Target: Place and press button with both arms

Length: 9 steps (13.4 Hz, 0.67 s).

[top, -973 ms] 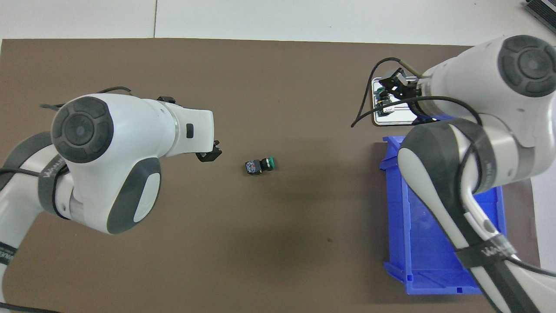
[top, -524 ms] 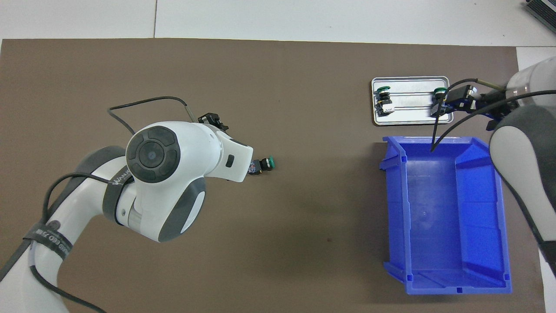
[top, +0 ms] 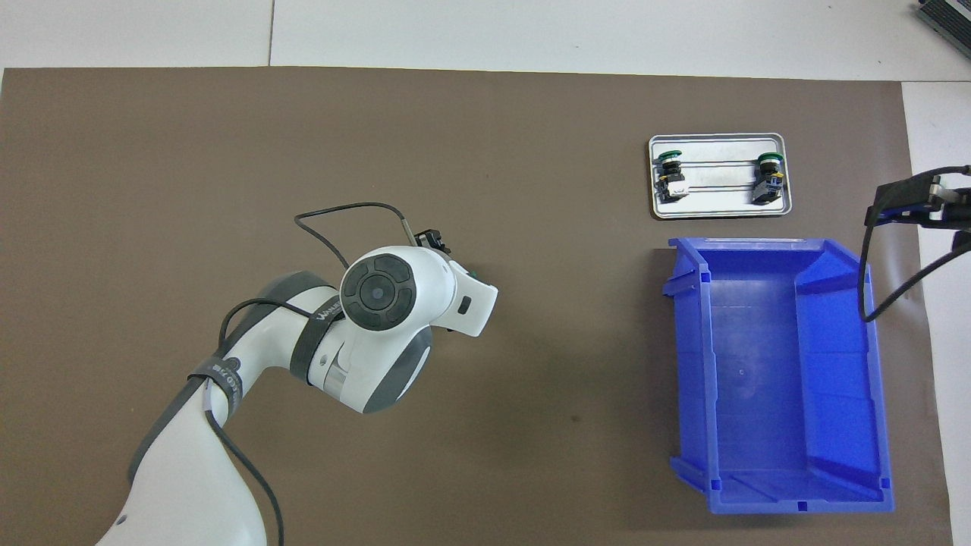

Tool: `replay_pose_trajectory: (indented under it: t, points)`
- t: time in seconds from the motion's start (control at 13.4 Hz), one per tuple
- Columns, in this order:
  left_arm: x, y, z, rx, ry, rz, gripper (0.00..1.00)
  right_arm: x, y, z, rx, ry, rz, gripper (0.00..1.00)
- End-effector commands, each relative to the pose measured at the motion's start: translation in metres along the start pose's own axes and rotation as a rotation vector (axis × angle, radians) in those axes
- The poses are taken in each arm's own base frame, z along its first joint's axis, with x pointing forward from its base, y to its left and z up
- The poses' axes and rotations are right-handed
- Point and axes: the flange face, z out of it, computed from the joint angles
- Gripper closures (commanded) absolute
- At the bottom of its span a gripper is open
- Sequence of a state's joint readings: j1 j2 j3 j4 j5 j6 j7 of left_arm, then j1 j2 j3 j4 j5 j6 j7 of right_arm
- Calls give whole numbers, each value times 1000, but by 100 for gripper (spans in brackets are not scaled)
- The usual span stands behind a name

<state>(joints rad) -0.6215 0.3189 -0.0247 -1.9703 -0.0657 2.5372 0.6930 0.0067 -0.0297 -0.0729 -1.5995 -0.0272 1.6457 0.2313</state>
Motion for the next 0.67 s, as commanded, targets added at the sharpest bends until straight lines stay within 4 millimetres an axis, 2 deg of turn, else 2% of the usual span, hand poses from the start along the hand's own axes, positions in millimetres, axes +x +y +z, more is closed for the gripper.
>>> replay_pose_trajectory:
  t: [0.0,0.07,0.3,0.37,0.6]
  points:
    - [11,-5,4,-8,35,-41,12,-12,6,-14,-16,-38,-75,0]
    - [13,-5,7,-20,43,-59,12,-15,6,-17,-24,-40,-81,0]
    - [13,-4,13,-45,41,-84,12,-26,-15,-6,-25,-59,-122,0]
    - [15,3,15,-52,38,-78,12,-31,-20,-1,-26,-69,-129,0]
    - [16,9,28,-72,30,-109,14,-33,-21,1,-21,-75,-129,0]
